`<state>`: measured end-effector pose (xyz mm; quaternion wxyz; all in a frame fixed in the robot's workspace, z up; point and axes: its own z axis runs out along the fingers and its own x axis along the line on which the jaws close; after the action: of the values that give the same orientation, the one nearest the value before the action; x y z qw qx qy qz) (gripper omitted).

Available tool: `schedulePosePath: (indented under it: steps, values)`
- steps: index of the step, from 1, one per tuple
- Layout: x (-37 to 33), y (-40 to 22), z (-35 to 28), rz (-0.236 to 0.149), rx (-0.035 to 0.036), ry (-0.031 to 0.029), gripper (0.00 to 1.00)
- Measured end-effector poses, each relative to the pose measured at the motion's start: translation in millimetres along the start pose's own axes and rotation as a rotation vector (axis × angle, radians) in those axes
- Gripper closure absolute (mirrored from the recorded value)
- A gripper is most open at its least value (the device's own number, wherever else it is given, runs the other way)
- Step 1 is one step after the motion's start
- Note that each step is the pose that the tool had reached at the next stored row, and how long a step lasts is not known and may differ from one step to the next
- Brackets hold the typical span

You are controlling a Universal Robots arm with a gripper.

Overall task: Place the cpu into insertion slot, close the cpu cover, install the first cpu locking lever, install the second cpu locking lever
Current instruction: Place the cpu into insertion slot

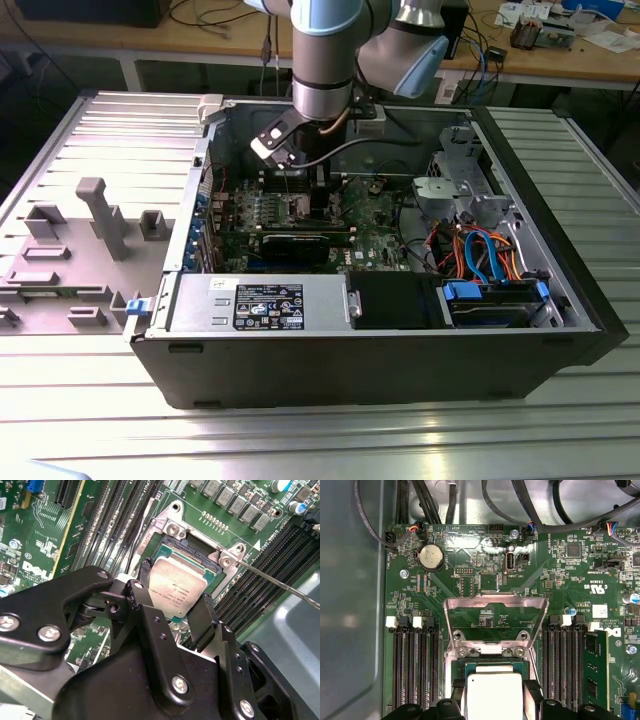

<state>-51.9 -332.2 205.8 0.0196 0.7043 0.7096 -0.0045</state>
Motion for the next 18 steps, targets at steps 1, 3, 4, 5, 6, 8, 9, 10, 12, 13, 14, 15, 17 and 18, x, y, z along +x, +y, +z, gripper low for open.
schedulePosePath:
  steps: [1,3,4,5,6,8,9,10,12,13,14,15,17,18]
  values:
    - [0.1,-0.2,0.3,0.0,0.0,0.0005,0.45]
    - [0.4,-0.5,0.8,0.0,0.0001,0.0009,0.45]
    - [0.7,-0.8,1.2,0.0,0.0,0.0012,0.45]
    - [1.0,-0.9,1.4,0.0,0.0001,0.0013,0.45]
    - [1.4,-0.9,2.0,0.0,0.0001,0.0013,0.45]
    - [2.3,-1.3,3.5,0.001,0.0,0.0013,0.45]
    - [2.3,-1.4,4.1,0.003,0.0001,0.0013,0.45]
    - [2.3,-1.5,4.3,0.007,0.0004,0.001,0.45]
    - [2.1,-1.6,4.7,0.011,0.0003,0.0012,0.45]
    - [2.0,-1.5,4.8,0.012,0.0003,0.0013,0.45]
    - [1.8,-1.5,5.1,0.014,0.0004,0.0012,0.45]
    - [1.5,-1.6,5.4,0.014,0.0006,0.001,0.45]
    - [1.6,-1.6,6.0,0.014,0.0005,0.001,0.45]
    - [1.6,-1.5,6.9,0.014,0.0004,0.0011,0.45]
